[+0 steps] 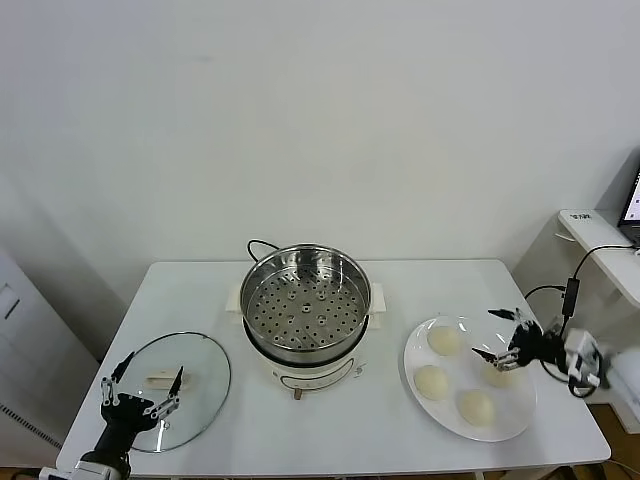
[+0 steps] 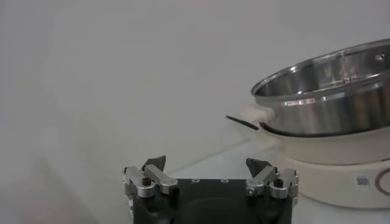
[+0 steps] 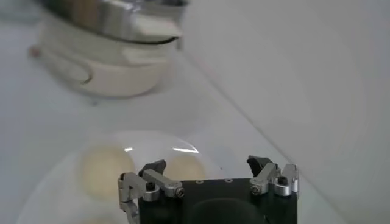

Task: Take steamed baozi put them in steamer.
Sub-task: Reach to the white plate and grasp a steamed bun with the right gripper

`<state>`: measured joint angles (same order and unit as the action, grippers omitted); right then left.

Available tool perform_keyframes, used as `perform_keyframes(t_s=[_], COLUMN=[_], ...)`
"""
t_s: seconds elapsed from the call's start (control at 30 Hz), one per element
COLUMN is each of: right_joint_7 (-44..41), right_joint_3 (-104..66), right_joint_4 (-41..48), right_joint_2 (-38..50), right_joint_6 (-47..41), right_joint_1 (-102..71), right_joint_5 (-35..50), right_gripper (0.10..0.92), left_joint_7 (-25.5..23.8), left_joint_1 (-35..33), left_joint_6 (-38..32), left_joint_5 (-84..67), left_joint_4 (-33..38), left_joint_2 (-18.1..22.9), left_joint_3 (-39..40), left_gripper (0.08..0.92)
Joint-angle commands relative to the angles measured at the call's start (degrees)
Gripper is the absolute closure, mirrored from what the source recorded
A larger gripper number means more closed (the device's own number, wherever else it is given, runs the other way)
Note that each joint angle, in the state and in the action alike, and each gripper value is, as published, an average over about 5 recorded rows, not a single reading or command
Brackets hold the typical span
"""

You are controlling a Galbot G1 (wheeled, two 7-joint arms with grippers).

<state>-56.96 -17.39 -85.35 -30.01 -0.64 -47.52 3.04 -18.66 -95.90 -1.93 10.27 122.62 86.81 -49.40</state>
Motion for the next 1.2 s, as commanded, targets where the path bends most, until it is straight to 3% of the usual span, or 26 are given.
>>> perform_keyframes(t_s=[0.03, 0.33, 0.67, 1.2], right_joint_7=[-16.6, -13.0, -6.3, -5.2], right_joint_3=[40.4, 55.0, 56.9, 55.7], right_joint_4=[9.2, 13.2, 18.3, 20.5], right_joint_2=[5.6, -3.5, -10.6, -12.2], right_joint_6=[0.3, -1.6, -1.7, -2.2], right_joint_1=[42.4, 48.9, 45.7, 41.1], right_joint_5=[-9.3, -10.5, -13.3, -13.2], right_gripper=[0.203, 0.203, 0.203, 0.203], left_joint_7=[0.1, 0.3, 0.6, 0.6], left_joint_1=[0.8, 1.1, 0.9, 0.0], left_joint_6=[0.6, 0.8, 0.9, 0.7], left_joint_5=[0.0, 0.1, -0.2, -0.3], left_joint_4=[0.5, 0.5, 0.8, 1.1], left_joint_2=[-0.1, 0.3, 0.3, 1.0], left_joint_3=[0.1, -0.3, -1.7, -2.5], left_gripper=[0.177, 0.177, 0.177, 0.177])
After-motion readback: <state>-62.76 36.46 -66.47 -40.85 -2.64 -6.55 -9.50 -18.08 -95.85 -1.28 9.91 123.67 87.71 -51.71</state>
